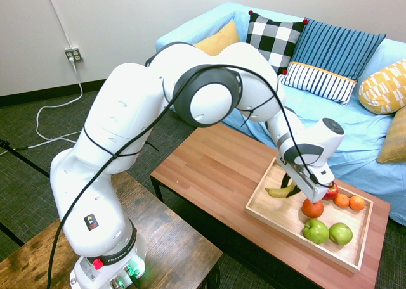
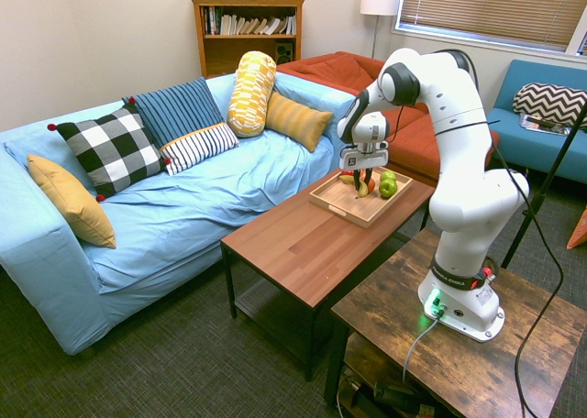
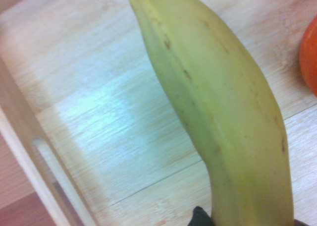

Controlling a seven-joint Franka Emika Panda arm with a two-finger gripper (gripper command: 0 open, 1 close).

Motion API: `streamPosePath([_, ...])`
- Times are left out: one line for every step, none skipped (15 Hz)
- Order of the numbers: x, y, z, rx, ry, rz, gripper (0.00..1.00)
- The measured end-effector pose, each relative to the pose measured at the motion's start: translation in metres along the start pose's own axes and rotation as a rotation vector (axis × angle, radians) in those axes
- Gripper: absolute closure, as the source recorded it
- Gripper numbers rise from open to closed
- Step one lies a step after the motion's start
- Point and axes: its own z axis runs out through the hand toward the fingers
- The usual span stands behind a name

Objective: Put banana in the tray

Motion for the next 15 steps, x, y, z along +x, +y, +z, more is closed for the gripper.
streamPosePath([0.002, -0.001, 0.011, -0.005, -0.006, 0.002, 1.00])
streamPosePath([0.004, -0.002, 0.019, -0.006, -0.009, 0.005, 1.00])
streamPosePath([0.006, -0.002, 0.027, -0.009, -0.011, 0.005, 1.00])
streamPosePath([0.008, -0.004, 0.032, -0.013, -0.012, 0.003, 1.00])
streamPosePath([0.009, -0.004, 0.036, -0.017, -0.013, 0.002, 1.00])
streamPosePath([0.011, -0.004, 0.038, -0.017, -0.013, 0.003, 1.00])
streamPosePath([0.014, -0.004, 0.040, -0.016, -0.014, 0.006, 0.00])
streamPosePath([0.016, -0.004, 0.043, -0.016, -0.014, 0.009, 0.00])
streamPosePath([0.018, -0.004, 0.045, -0.015, -0.015, 0.011, 0.00])
streamPosePath([0.020, -0.005, 0.047, -0.015, -0.016, 0.012, 0.00])
streamPosePath([0.020, -0.005, 0.049, -0.017, -0.018, 0.012, 0.00])
streamPosePath([0.020, -0.006, 0.049, -0.017, -0.019, 0.011, 0.00])
streamPosePath([0.021, -0.007, 0.048, -0.016, -0.018, 0.007, 0.00])
streamPosePath([0.021, -0.008, 0.047, -0.014, -0.017, 0.003, 0.00])
streamPosePath([0.021, -0.009, 0.046, -0.012, -0.016, 0.000, 0.00])
